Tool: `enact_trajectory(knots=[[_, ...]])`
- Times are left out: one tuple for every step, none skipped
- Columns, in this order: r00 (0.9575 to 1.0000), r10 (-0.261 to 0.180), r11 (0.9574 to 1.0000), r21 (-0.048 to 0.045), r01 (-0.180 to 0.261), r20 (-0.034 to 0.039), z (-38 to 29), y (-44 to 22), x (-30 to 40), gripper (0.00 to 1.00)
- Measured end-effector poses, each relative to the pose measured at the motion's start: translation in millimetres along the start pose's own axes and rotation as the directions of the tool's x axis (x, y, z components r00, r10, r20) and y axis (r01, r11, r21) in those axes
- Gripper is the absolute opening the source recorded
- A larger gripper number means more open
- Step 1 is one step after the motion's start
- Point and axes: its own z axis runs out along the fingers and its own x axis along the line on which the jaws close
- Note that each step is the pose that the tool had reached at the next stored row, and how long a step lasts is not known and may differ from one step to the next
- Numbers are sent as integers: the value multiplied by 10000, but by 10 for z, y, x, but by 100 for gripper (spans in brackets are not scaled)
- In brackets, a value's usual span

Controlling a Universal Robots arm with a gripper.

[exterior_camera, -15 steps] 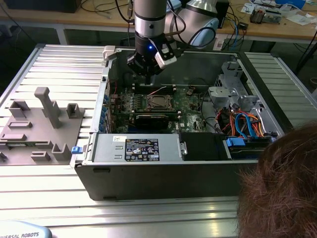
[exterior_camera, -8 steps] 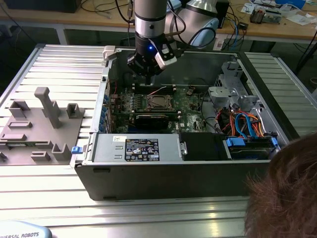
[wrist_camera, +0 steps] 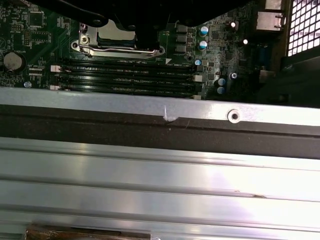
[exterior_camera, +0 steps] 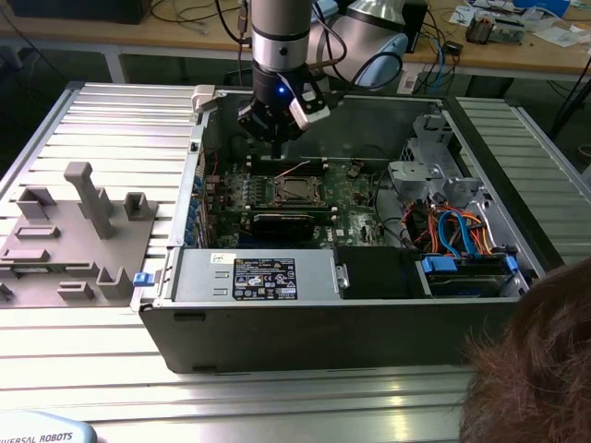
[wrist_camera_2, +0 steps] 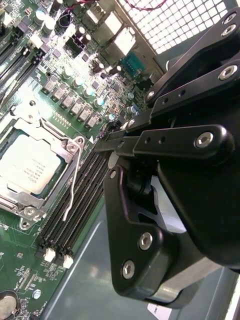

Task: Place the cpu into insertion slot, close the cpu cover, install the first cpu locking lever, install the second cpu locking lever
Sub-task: 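Install the first cpu locking lever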

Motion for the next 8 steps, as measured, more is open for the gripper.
enact_trajectory(knots=[[10000, -1, 10000, 0, 1, 0, 2, 0, -3, 11], [10000, -1, 10000, -1, 1, 1, 4, -1, -7, 11], [10000, 0, 10000, -1, 0, 1, 5, -1, -10, 11], [10000, 0, 10000, 0, 0, 0, 6, -1, -14, 11], [10000, 0, 10000, 0, 0, 0, 8, -2, -18, 11], [10000, 1, 10000, -1, -1, 0, 10, -2, -22, 11], [10000, 0, 10000, 0, 0, 0, 11, -2, -25, 11], [10000, 0, 10000, 0, 0, 0, 13, -3, -28, 11]])
